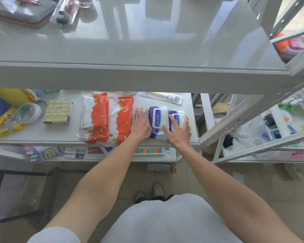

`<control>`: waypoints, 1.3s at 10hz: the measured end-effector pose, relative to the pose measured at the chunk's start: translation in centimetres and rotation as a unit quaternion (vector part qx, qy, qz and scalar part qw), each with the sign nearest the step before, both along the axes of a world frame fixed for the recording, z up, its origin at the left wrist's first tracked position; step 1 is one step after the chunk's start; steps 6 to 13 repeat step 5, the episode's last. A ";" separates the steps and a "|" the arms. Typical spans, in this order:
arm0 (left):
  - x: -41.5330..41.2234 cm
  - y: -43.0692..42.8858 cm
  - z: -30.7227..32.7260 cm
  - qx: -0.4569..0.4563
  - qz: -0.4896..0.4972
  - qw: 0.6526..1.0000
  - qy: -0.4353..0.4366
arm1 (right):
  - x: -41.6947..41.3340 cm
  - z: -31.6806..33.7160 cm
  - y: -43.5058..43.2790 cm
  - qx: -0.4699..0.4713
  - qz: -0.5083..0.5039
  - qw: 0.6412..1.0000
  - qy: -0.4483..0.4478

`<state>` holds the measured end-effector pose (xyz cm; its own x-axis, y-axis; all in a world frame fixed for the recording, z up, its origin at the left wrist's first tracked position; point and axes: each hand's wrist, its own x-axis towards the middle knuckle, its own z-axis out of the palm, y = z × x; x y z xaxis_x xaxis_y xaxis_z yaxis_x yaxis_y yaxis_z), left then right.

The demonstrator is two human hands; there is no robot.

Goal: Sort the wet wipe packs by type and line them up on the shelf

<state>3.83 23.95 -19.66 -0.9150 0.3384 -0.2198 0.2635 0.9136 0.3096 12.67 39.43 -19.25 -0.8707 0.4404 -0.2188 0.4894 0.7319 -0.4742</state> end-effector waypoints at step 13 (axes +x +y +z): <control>2.6 -0.8 2.6 0.026 0.030 0.999 -0.020 | 0.0 4.0 0.3 -0.018 0.054 0.996 -0.074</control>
